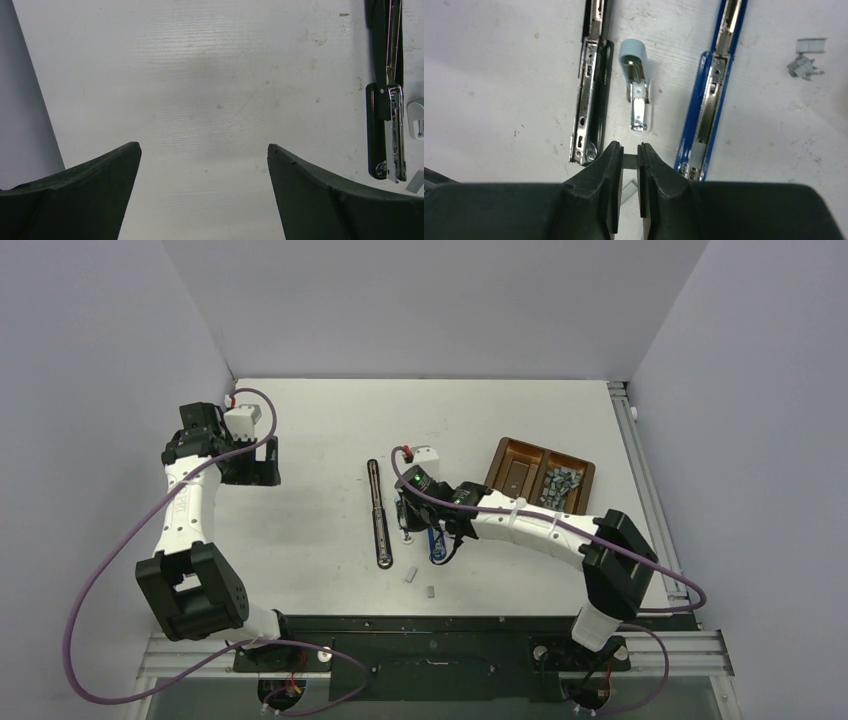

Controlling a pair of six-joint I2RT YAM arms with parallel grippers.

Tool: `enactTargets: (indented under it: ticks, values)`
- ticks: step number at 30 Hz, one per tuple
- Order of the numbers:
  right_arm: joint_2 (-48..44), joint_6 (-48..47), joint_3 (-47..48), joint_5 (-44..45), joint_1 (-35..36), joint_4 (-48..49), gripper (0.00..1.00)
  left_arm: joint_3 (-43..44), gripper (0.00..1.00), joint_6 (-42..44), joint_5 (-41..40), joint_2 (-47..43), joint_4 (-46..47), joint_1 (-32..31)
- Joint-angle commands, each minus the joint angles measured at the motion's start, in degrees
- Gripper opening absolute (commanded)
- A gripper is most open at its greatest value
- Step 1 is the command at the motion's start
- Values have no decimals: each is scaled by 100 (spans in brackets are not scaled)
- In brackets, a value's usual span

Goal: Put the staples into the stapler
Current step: Pick up the staple from the center of the board.

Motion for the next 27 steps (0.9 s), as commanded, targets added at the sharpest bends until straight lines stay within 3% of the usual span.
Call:
enactTargets:
  ticks: [1, 15, 27]
  values:
    - [171, -195, 79, 249, 196, 983, 9, 246, 96, -96, 112, -1, 37, 46]
    - [322, -736, -728, 641, 419, 2170, 9, 345, 96, -199, 91, 297, 77, 43]
    - [273, -589, -1265, 1097, 626, 2746, 9, 322, 96, -195, 39, 302, 105, 43]
